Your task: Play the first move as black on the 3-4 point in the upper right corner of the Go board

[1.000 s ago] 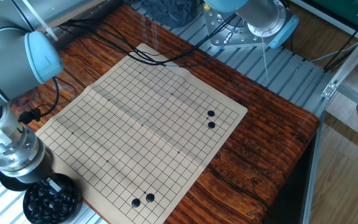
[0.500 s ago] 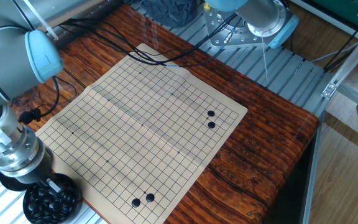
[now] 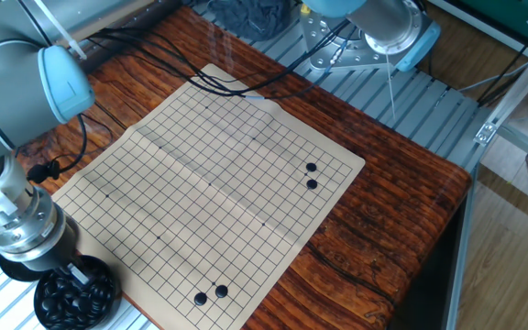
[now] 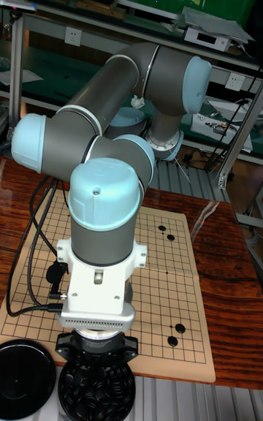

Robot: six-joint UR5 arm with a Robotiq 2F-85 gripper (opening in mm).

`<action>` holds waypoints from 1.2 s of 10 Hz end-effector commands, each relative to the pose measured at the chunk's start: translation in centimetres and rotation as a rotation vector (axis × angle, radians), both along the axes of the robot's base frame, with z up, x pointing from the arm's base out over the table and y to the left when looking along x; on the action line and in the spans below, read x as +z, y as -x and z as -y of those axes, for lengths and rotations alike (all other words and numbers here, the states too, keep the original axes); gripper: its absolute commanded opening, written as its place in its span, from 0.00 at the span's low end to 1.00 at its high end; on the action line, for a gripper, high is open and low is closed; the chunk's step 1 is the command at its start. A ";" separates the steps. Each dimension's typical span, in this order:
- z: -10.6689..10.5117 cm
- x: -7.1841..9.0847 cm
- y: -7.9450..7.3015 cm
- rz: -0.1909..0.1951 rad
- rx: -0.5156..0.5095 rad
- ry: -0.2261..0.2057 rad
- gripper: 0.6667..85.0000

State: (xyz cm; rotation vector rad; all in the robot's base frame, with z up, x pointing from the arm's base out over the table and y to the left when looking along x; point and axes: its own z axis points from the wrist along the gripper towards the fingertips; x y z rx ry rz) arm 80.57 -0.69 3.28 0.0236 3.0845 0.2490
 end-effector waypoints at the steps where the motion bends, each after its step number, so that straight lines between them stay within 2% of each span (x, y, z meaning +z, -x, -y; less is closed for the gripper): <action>1: 0.1 -0.1 -0.1 0.001 -0.001 -0.004 0.22; 10: 0.2 -1.1 0.1 -0.030 0.013 -0.001 0.22; 12: 0.2 -1.2 0.2 -0.031 0.018 -0.007 0.16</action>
